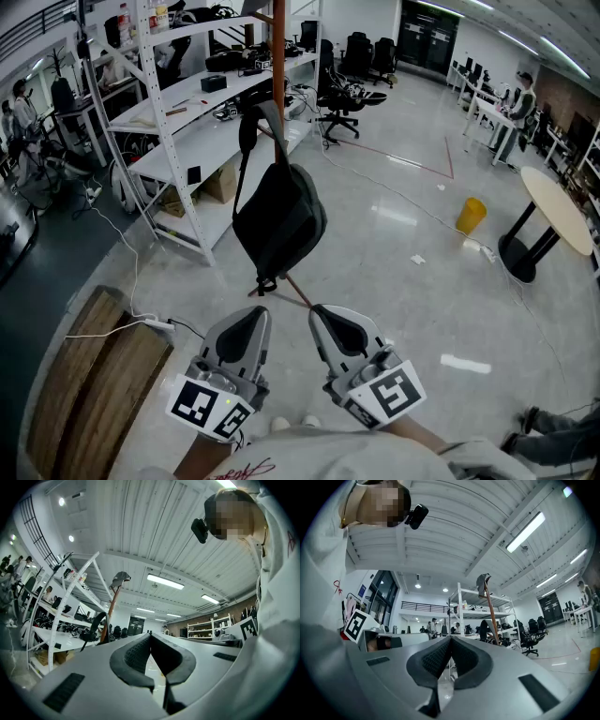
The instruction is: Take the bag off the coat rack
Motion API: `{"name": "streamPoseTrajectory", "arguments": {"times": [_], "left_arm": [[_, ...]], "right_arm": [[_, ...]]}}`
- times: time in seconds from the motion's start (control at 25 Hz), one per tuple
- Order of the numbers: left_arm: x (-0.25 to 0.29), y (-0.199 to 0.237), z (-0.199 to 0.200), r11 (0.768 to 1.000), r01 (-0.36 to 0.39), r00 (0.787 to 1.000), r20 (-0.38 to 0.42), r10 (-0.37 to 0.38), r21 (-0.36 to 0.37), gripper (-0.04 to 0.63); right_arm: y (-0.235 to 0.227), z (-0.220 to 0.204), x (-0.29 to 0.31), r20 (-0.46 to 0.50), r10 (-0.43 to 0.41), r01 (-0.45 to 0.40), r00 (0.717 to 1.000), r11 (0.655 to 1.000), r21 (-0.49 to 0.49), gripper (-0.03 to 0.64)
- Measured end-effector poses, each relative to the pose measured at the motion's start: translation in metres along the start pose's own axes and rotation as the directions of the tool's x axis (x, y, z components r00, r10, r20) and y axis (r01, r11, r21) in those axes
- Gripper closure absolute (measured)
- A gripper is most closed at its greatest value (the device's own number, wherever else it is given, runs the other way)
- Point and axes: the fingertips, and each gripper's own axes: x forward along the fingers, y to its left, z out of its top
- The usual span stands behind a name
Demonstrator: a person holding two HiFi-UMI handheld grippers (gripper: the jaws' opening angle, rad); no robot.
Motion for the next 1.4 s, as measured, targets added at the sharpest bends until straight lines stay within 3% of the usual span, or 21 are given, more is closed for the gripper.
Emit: {"name": "streamPoseTrajectory", "arguments": {"times": [0.56,0.88,1.4], "left_arm": [[0.007,-0.013,-0.005,1.0,-0.008,1.0,-0.012,0.008,0.012,0.577],[0.015,-0.013,-0.011,0.999,-0.049,0.999,-0.003,0.049,0.01,0.577],[0.017,0.003,-0.021,0.99,-0.144,0.99,0.001,0.144,-0.005,0.577]], "right_arm": [[-0.006,0.002,-0.006,0.0,0.014,-0.014,1.0,1.0,0.025,0.597],[-0.016,0.0,-0.008,-0.002,0.037,-0.037,0.999,0.999,-0.029,0.597],[-0.021,-0.019,0.002,-0.044,0.099,-0.099,0.994,0.995,0.0,0.597]]}}
